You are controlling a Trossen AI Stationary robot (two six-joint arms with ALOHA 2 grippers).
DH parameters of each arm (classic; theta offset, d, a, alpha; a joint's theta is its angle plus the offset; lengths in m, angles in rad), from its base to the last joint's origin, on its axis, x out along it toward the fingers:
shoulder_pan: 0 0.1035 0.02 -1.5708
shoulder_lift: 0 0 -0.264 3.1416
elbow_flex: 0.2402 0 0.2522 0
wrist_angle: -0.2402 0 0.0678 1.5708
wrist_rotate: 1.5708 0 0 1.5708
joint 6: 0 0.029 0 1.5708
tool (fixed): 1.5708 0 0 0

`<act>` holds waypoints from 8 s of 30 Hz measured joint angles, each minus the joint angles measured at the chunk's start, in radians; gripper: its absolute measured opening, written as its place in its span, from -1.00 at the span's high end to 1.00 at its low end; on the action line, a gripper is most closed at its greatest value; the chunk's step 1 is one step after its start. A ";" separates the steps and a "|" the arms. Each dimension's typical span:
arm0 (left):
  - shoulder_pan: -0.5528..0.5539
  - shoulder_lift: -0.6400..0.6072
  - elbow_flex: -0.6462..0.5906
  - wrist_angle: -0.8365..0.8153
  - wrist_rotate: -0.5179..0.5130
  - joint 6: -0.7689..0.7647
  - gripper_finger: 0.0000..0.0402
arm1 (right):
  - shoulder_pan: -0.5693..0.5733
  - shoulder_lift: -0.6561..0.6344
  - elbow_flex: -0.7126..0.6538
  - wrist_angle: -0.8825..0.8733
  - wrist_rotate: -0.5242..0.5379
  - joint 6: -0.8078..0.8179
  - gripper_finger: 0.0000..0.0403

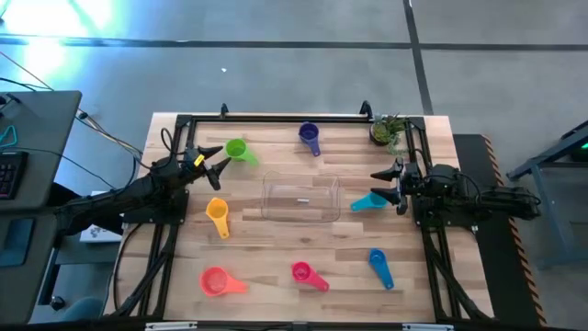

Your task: Nest measuring cups in basket

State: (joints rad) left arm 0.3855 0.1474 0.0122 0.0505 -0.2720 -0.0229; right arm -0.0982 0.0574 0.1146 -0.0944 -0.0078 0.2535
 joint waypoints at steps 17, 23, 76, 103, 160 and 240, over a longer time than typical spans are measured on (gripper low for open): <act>0.000 0.000 0.000 0.000 0.000 0.000 -0.16 | 0.000 0.000 0.000 0.000 0.000 0.000 -0.20; 0.000 0.000 0.000 0.000 0.000 0.000 -0.16 | 0.000 0.000 0.000 0.000 0.000 0.000 -0.20; 0.000 0.000 0.000 0.000 0.000 0.000 -0.16 | 0.000 0.000 0.000 0.000 0.000 0.000 -0.20; 0.000 0.000 0.000 0.003 0.000 -0.001 -0.16 | 0.000 0.000 0.000 0.000 0.000 0.000 -0.20; 0.100 0.514 0.602 -0.464 -0.073 0.262 -0.16 | 0.000 0.000 0.000 0.095 0.064 0.062 -0.20; -0.160 0.454 0.611 -0.370 0.102 0.121 -0.16 | -0.180 1.215 0.946 0.186 0.146 -0.279 -0.20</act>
State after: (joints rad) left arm 0.2253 0.6018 0.6231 -0.3191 -0.1697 0.0986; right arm -0.2779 1.2728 1.0607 0.0916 0.1387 -0.0254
